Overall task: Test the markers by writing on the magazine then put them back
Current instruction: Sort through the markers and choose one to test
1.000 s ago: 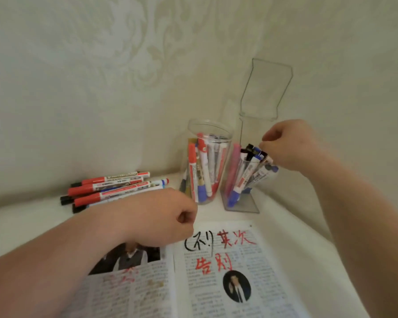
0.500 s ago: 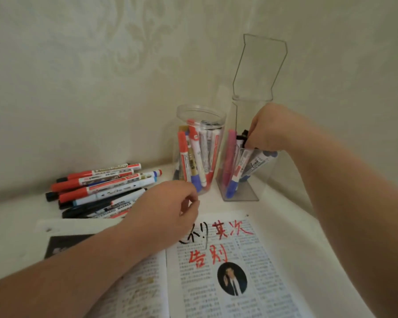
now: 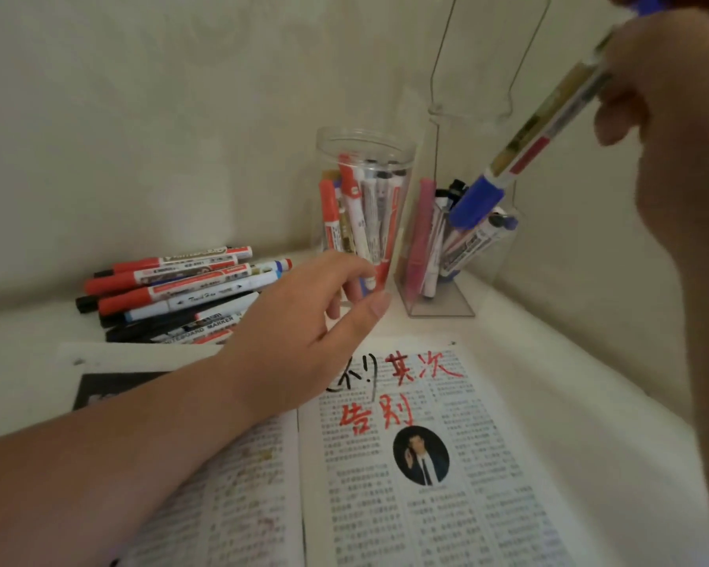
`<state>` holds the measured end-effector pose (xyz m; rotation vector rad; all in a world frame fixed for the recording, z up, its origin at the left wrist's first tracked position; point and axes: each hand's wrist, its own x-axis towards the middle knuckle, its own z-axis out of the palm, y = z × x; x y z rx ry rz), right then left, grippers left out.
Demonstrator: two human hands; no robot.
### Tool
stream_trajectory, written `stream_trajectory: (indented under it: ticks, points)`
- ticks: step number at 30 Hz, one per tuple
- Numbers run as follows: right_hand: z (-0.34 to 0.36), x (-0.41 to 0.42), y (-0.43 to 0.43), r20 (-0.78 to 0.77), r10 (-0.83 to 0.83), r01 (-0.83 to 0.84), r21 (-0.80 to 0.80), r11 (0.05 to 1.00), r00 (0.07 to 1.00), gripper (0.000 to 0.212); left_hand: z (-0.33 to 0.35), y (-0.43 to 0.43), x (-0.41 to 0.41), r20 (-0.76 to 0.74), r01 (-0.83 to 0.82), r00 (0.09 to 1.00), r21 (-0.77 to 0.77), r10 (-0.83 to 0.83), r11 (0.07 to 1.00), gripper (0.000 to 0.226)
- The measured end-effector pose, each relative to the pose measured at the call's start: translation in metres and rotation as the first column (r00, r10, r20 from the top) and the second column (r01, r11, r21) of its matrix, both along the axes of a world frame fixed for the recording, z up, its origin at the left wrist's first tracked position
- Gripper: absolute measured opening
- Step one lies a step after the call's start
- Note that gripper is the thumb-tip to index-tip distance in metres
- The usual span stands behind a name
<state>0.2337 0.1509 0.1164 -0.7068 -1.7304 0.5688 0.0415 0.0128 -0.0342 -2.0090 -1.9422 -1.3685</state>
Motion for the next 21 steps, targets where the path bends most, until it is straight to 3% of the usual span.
stream_trajectory:
  ticks: [1,3,5,7,11,15,21]
  points:
    - [-0.010,-0.003,-0.007,-0.042,0.123,-0.123,0.014,0.992,0.992,0.009,0.000,0.000,0.000,0.020,0.031,0.999,-0.004,-0.031,1.000,0.041]
    - [-0.041,-0.013,-0.022,-0.018,0.325,-0.324,0.026,0.946,0.946,0.014,-0.001,0.001,-0.001,0.097,0.132,0.987,-0.034,-0.128,0.991,0.041]
    - [-0.076,-0.024,-0.029,-0.022,0.428,-0.428,-0.119,0.896,0.903,0.013,-0.001,0.002,0.000,0.179,0.221,0.962,-0.077,-0.204,0.972,0.031]
    - [-0.104,-0.033,-0.026,-0.051,0.497,-0.490,-0.281,0.825,0.866,0.012,-0.001,0.004,0.000,0.155,0.211,0.969,-0.123,-0.192,0.970,0.018]
    - [-0.126,-0.038,-0.022,-0.211,0.529,-0.567,-0.393,0.724,0.822,0.016,-0.001,0.007,0.001,0.118,0.153,0.984,-0.152,-0.136,0.976,0.017]
    - [-0.131,-0.039,-0.019,-0.101,0.644,-0.623,-0.403,0.671,0.758,0.012,0.000,0.006,0.002,0.207,0.155,0.970,-0.125,-0.127,0.980,0.021]
    - [-0.132,-0.040,-0.018,-0.166,0.603,-0.621,-0.311,0.719,0.781,0.017,-0.002,0.009,0.002,0.380,0.254,0.912,-0.220,-0.157,0.942,0.027]
